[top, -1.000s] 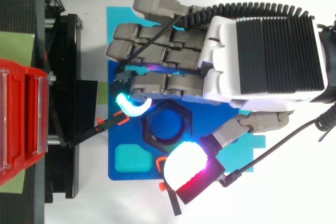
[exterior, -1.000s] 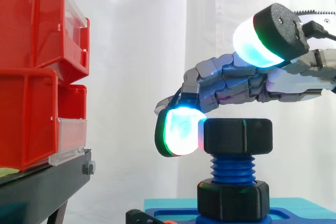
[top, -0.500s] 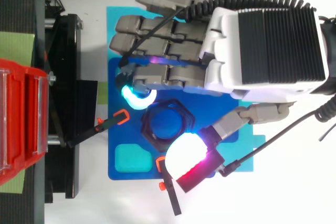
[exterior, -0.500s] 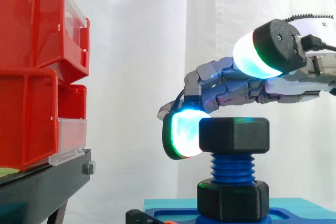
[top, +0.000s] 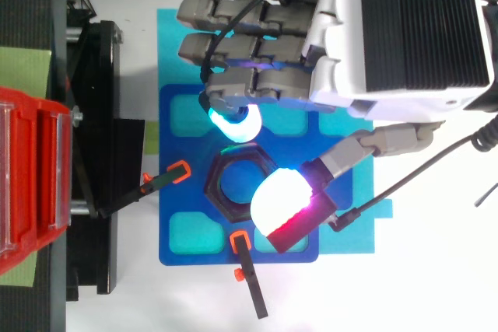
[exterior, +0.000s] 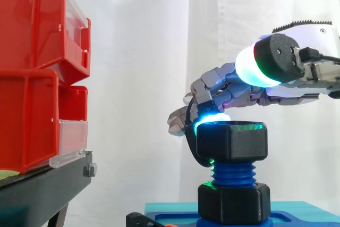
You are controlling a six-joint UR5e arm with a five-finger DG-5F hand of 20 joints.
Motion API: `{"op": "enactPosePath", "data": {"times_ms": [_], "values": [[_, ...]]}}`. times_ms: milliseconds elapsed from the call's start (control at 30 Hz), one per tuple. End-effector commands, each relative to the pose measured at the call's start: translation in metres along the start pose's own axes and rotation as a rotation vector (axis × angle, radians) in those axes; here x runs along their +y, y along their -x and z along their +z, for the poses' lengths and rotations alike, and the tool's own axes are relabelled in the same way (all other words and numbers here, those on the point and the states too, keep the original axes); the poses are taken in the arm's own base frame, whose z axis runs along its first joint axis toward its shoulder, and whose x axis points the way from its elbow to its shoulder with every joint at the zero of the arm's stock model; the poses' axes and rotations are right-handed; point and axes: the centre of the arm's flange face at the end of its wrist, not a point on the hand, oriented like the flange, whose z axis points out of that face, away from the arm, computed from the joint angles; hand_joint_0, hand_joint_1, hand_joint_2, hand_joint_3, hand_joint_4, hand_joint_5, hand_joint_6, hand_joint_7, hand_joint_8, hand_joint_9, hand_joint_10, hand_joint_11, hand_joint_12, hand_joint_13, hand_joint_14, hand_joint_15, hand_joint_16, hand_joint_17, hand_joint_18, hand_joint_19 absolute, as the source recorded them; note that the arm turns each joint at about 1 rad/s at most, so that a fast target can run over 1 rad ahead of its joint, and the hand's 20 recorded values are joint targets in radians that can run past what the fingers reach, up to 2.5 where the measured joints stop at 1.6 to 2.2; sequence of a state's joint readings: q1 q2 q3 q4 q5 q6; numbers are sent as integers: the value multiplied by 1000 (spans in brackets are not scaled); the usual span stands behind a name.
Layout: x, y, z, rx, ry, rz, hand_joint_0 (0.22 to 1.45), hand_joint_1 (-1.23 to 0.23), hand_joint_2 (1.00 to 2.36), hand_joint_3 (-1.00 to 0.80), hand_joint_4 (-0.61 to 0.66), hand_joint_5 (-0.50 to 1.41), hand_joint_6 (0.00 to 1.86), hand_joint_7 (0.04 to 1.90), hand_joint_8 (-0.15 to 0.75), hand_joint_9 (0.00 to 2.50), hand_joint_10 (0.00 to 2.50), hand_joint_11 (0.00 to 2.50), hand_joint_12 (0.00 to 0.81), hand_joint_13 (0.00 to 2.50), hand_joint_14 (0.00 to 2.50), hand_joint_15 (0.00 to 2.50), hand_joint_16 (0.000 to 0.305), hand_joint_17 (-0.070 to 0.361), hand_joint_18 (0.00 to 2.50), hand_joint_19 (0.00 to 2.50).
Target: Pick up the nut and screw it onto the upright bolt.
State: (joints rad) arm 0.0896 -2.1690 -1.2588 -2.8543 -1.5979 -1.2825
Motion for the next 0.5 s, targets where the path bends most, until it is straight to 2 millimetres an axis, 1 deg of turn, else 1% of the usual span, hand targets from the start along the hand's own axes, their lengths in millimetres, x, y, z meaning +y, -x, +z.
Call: {"op": "enactPosePath", "data": {"times_ms": [0,33,67,100,167,200,233,300,333,367,400,467], "values": [[-6,3,-1,-3,1,-14,498,-103,1000,-500,202,-29,538,1345,296,660,0,0,336,254,0,0,49,110,0,0],[-7,3,-2,-3,1,-17,499,-102,1000,-500,208,-25,512,1384,297,685,0,0,335,254,0,0,49,110,0,0],[-8,3,-2,-4,-1,-17,500,-99,1000,-500,214,-38,501,1349,294,690,0,0,335,254,0,0,48,109,0,0],[-9,5,-2,-7,0,-17,497,-94,1000,-500,216,-61,503,1246,287,693,0,0,335,254,0,0,49,110,0,0],[-11,10,-1,-10,6,-17,493,-92,1000,-500,238,-82,504,1157,278,679,0,0,339,239,0,0,49,111,0,0],[-11,13,0,-16,12,-18,493,-92,1000,-500,241,-94,504,1113,274,658,0,0,338,230,0,0,50,111,0,0],[-7,25,4,-32,28,-21,490,-94,1000,-500,248,-105,504,1055,274,653,0,0,341,221,0,0,51,115,0,0],[-4,37,4,-12,54,-27,485,-94,1000,-500,244,-126,504,946,262,610,0,0,345,196,0,0,52,118,0,0],[-4,37,4,-12,54,-27,482,-90,1000,-500,224,-140,503,891,263,599,0,0,347,186,0,0,53,119,0,0],[-5,40,3,2,58,-29,480,-89,1000,-500,222,-140,503,881,263,599,0,0,347,185,0,0,53,120,0,0],[-4,46,0,41,62,-33,476,-84,1000,-500,203,-155,503,817,258,567,0,0,353,168,0,0,55,123,0,0],[-4,49,-2,73,53,-31,472,-77,1000,-500,184,-170,502,752,253,522,0,0,356,139,0,0,55,125,0,0]]}}
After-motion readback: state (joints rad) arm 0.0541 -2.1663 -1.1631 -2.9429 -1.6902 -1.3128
